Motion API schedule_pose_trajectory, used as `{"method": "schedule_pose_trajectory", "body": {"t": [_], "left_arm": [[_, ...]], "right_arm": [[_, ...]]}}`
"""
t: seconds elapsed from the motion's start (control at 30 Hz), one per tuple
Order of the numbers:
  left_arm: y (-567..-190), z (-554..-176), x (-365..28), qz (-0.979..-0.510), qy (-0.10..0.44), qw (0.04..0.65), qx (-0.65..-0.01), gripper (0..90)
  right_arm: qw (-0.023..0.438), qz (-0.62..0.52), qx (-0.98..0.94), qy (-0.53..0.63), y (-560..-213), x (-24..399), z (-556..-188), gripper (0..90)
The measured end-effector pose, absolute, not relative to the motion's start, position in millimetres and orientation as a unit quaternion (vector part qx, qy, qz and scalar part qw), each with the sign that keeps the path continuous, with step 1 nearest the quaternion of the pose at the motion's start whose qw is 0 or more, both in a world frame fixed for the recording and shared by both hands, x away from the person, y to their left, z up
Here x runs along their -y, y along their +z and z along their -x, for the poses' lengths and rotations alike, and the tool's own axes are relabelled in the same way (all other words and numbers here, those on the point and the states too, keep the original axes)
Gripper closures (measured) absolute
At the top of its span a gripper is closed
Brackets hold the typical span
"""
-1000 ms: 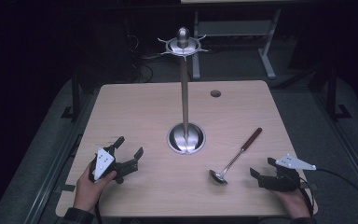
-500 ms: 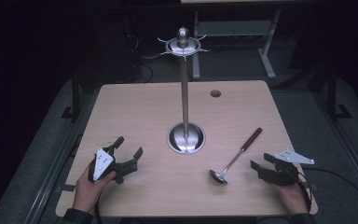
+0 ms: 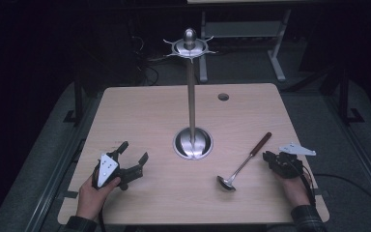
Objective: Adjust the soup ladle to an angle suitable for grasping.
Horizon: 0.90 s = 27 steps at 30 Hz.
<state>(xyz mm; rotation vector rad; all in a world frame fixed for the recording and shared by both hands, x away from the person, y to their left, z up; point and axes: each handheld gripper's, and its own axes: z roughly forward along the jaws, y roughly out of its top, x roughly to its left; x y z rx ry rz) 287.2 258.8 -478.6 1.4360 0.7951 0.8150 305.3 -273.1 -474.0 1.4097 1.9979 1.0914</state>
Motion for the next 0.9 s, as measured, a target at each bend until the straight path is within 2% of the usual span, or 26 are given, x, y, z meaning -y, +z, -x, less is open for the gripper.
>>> {"method": "schedule_pose_trajectory", "body": {"t": [0.1,0.9], "left_arm": [[-478.6,-287.1,-258.8,-0.621,0.354,0.608,-0.345,13.4],[-478.3,-287.1,-258.2,-0.624,0.355,0.605,-0.346,13.5]], "right_arm": [[0.233,-0.515,-0.721,0.401,-474.5,278.2,-313.4,89.4],[0.238,-0.578,-0.674,0.393,-478.8,302.8,-361.3,89.7]]}}
